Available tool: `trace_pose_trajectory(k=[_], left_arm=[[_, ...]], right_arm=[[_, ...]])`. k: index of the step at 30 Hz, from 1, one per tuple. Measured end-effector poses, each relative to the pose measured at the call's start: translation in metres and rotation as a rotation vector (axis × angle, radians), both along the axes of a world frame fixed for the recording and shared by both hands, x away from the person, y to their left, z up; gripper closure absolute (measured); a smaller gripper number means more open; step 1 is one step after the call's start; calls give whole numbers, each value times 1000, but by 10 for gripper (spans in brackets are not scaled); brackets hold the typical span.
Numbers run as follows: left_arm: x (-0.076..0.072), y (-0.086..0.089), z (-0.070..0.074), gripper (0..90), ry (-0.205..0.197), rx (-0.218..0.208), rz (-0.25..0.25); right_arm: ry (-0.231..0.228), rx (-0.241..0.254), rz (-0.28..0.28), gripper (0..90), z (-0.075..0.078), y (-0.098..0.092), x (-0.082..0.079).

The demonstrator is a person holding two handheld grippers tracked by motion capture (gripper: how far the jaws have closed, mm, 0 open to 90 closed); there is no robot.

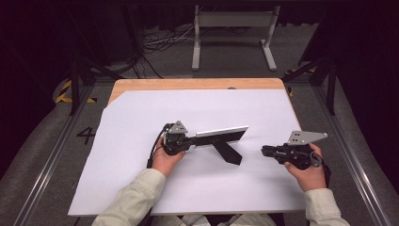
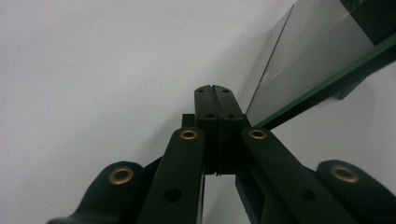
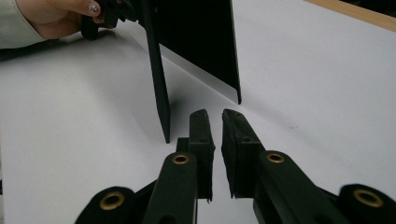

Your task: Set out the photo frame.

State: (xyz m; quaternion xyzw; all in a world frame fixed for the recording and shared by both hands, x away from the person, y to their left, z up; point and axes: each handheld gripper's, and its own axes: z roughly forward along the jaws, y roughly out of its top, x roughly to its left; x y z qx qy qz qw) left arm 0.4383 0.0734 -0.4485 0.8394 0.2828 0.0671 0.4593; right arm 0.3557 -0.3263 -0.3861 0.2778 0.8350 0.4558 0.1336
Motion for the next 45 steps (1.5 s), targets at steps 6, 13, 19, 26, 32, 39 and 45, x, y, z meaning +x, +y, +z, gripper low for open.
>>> trace_pose_trajectory(k=[6, 13, 19, 26, 32, 39, 45], left_arm=[[2, 2, 0, 900, 48, -14, -22], [0, 1, 2, 900, 98, 4, -43], [-4, -3, 4, 900, 115, 43, -77], [-9, -3, 8, 900, 121, 75, -107], [-13, -4, 8, 900, 120, 85, -130], [-20, -7, 11, 900, 129, 122, -176], [-23, -10, 13, 900, 141, 150, -221]], right_arm=[[-1, 0, 1, 809, 2, 0, -1], [1, -2, 3, 802, 2, 0, -1], [-3, -2, 5, 798, 4, 0, -1], [-4, -1, 7, 795, 6, 0, 0], [-4, -4, 11, 797, 7, 2, 2], [8, -14, 33, 807, 9, 8, 4], [17, -17, 37, 808, 10, 9, 5]])
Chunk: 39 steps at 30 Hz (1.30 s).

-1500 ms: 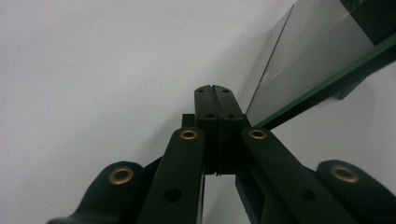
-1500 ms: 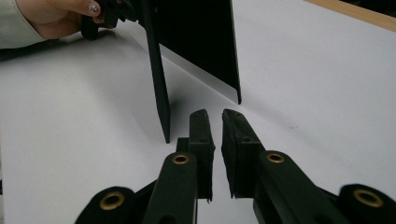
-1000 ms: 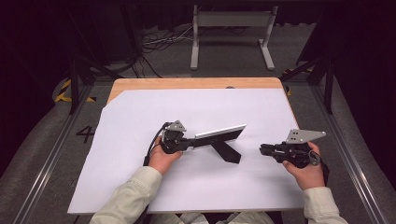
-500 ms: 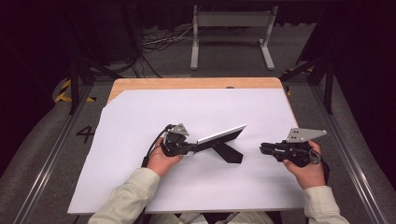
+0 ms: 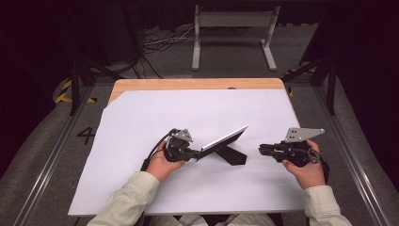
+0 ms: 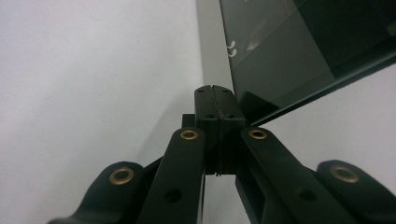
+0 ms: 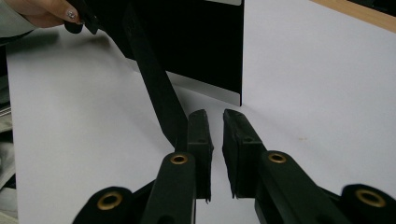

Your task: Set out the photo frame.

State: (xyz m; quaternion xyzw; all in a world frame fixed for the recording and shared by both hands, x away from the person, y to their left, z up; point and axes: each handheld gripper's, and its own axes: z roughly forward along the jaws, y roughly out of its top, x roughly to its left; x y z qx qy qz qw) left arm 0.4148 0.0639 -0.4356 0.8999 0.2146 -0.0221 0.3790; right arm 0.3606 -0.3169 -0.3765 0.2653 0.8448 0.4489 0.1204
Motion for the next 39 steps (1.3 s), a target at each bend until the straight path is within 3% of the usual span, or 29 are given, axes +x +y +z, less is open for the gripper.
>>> trace_pose_trajectory(k=[3, 9, 24, 39], left_arm=[[-2, -2, 0, 900, -9, 34, -36], [-9, -7, 0, 900, -11, 63, -110], [-16, -15, -1, 900, 5, 65, -165], [-31, -36, -3, 900, 4, 88, -266]], right_arm=[[2, -4, 3, 809, 1, 1, 0], [-2, -13, 9, 808, 4, 3, -2], [7, -46, 28, 814, 5, 10, -3], [5, -40, 22, 814, 7, 7, -4]])
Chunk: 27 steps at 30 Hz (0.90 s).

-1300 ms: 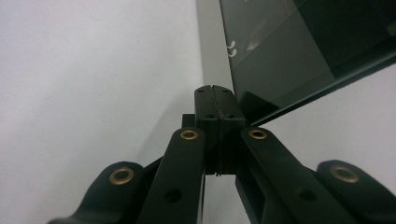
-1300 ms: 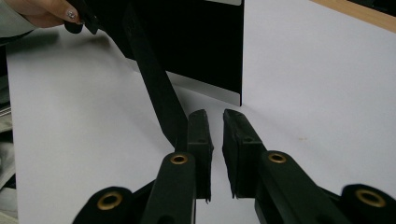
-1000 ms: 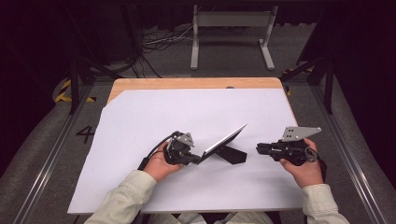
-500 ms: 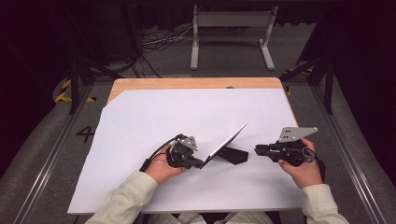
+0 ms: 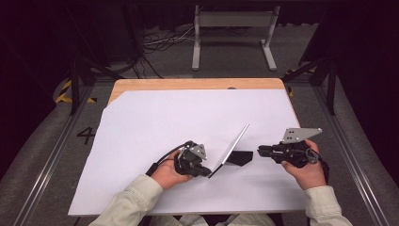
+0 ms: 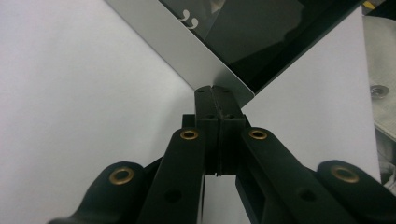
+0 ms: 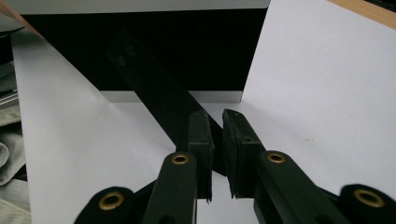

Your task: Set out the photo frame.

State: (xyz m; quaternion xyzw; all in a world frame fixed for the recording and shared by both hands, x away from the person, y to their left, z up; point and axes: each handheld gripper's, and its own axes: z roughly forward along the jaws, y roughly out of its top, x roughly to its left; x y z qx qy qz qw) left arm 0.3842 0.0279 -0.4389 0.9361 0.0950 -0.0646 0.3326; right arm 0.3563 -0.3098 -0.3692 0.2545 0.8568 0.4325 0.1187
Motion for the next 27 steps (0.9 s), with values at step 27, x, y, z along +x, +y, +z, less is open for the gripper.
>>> trace_pose_trajectory(k=[27], left_arm=[[-13, -51, 2, 900, 3, 24, -175]], right_arm=[[2, 19, -106, 807, 2, -25, -22]])
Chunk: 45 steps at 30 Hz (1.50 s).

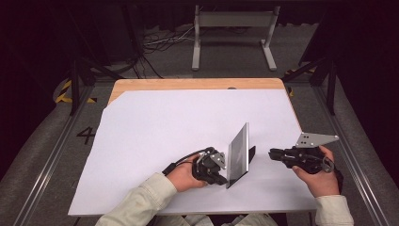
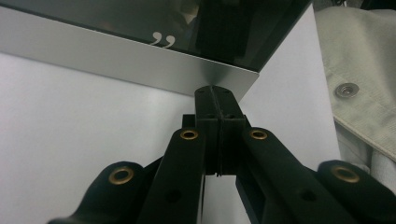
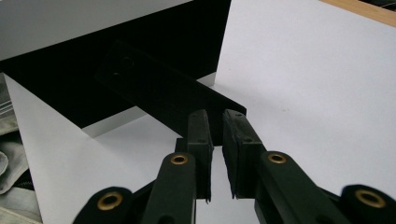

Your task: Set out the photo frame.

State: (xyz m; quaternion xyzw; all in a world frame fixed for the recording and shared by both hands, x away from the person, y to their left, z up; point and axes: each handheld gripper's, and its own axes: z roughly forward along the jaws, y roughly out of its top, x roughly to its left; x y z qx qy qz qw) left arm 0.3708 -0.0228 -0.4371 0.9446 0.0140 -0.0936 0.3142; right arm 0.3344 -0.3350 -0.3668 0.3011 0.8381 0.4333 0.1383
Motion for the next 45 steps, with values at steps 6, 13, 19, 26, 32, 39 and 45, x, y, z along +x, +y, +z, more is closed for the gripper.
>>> trace_pose_trajectory(k=[6, 13, 19, 26, 32, 39, 45], left_arm=[[-4, -9, 0, 900, -9, -6, -3], [-9, -19, 0, 900, -5, -9, -17], [-10, -25, -1, 900, 3, -16, -16], [-13, -37, -1, 900, -8, -24, -9], [-19, -48, 0, 896, -76, -47, 24], [-16, -41, 3, 883, -62, -60, 40], [-13, -26, 5, 877, -64, -71, 52]], right_arm=[[3, 3, -1, 795, -1, 1, 1], [4, -1, 0, 792, -1, 1, 2], [18, 1, -5, 783, -2, -1, 2], [23, -1, -22, 781, -3, -6, -4], [27, 13, -56, 768, -1, -14, -10], [28, 15, -76, 754, -1, -17, -10], [29, 19, -67, 713, 2, -14, -7]])
